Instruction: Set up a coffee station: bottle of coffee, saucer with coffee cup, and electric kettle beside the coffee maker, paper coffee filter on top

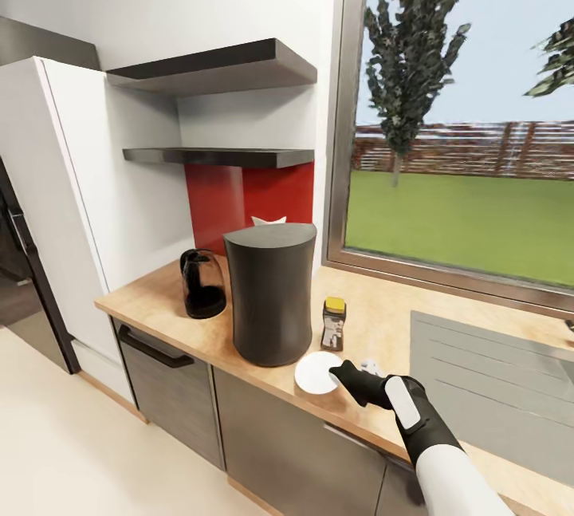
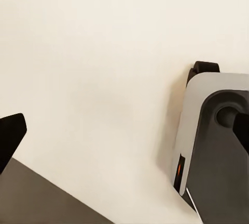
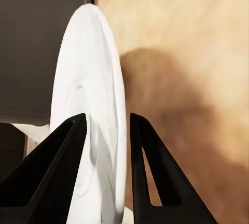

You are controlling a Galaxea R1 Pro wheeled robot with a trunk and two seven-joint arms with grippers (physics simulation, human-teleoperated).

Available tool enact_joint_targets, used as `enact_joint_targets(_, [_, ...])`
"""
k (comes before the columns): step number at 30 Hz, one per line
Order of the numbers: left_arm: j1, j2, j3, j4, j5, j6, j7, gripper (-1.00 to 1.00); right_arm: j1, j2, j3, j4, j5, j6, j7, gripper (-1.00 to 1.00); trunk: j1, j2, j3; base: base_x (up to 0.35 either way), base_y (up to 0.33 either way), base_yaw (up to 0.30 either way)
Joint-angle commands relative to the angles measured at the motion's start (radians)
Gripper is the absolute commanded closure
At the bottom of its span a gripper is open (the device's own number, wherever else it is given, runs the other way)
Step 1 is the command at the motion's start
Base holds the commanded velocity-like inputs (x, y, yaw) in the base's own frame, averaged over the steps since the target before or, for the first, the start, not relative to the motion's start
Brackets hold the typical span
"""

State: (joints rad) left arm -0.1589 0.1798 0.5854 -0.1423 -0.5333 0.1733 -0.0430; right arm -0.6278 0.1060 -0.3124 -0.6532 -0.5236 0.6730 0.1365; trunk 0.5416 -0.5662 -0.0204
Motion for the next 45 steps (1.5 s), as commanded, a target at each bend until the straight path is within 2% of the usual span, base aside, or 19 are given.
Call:
enact_joint_targets(1, [-0.001, 0.0, 0.008, -0.002, -0.008, 0.005, -0.005, -1.0, -0.001, 0.001, -0.008, -0.001, 0.004, 0.007, 0.005, 1.0, 0.0, -0.002, -0.002, 0.006, 0.004, 0.0])
enact_joint_targets(27, [-0.001, -0.002, 0.007, 0.0, -0.008, 0.005, -0.005, -1.0, -0.001, 0.0, -0.01, 0.021, 0.001, 0.007, 0.005, 1.0, 0.0, -0.002, -0.002, 0.064, 0.004, 0.0])
enact_joint_targets(28, [-0.001, -0.002, 0.007, 0.0, -0.008, 0.005, -0.005, -1.0, -0.001, 0.0, -0.01, 0.021, 0.001, 0.007, 0.005, -1.0, 0.0, -0.002, -0.002, 0.0, 0.0, 0.0])
enact_joint_targets(45, [-0.001, -0.002, 0.007, 0.0, -0.008, 0.005, -0.005, -1.0, -0.001, 0.0, -0.01, 0.021, 0.001, 0.007, 0.005, -1.0, 0.0, -0.002, -0.002, 0.0, -0.02, 0.0])
